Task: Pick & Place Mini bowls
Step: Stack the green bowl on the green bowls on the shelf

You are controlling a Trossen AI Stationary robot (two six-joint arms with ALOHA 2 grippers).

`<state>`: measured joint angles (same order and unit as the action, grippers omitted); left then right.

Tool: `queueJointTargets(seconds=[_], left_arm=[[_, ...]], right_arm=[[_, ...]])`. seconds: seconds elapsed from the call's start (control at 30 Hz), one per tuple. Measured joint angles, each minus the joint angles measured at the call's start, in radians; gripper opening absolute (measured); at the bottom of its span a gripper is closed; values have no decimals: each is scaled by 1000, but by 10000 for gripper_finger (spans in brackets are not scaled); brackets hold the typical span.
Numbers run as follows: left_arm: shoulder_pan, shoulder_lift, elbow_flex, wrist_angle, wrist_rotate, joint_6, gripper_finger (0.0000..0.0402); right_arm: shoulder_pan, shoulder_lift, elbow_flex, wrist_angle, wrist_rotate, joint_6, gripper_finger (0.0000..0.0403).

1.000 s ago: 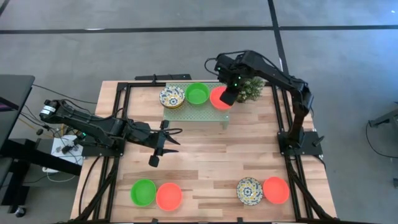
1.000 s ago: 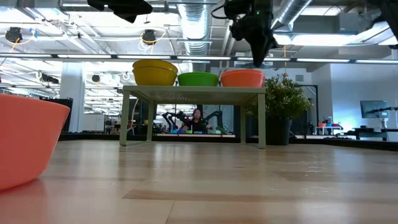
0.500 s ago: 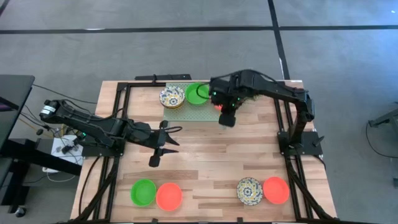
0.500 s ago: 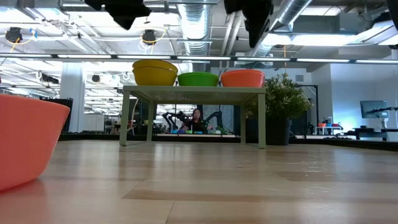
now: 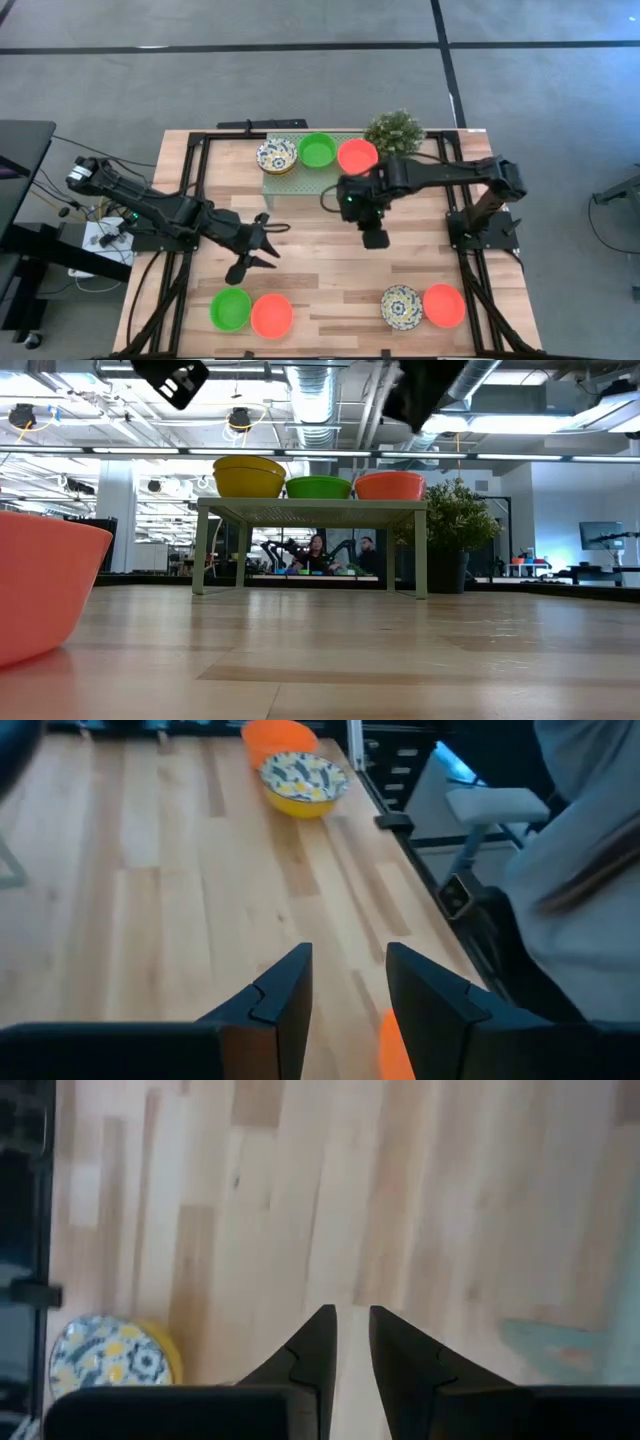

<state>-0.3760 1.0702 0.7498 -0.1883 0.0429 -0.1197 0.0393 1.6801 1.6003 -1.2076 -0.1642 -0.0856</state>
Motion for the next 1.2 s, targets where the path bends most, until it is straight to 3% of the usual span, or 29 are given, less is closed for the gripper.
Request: queueJointTargets(seconds=[0.13, 0.33, 0.5, 0.77, 1.0, 1.2], left_arm=[[-24, 0, 0, -97, 13, -88, 131], [-62, -1, 0, -413, 67, -339, 131], [-121, -1, -57, -426, 77, -420, 131], [-211, -1, -187, -402, 89, -464, 131], [-248, -1, -264, -196, 87, -562, 131], [-253, 17, -332, -137, 83, -610, 131]], right_arm=[[8, -108, -205, 165, 5, 55, 59], [34, -276, -515, 556, 8, 68, 59], [68, -335, -693, 857, 8, 84, 59], [103, -339, -740, 902, 8, 76, 59], [104, -339, -740, 905, 8, 76, 59], [103, -339, -740, 902, 8, 76, 59]])
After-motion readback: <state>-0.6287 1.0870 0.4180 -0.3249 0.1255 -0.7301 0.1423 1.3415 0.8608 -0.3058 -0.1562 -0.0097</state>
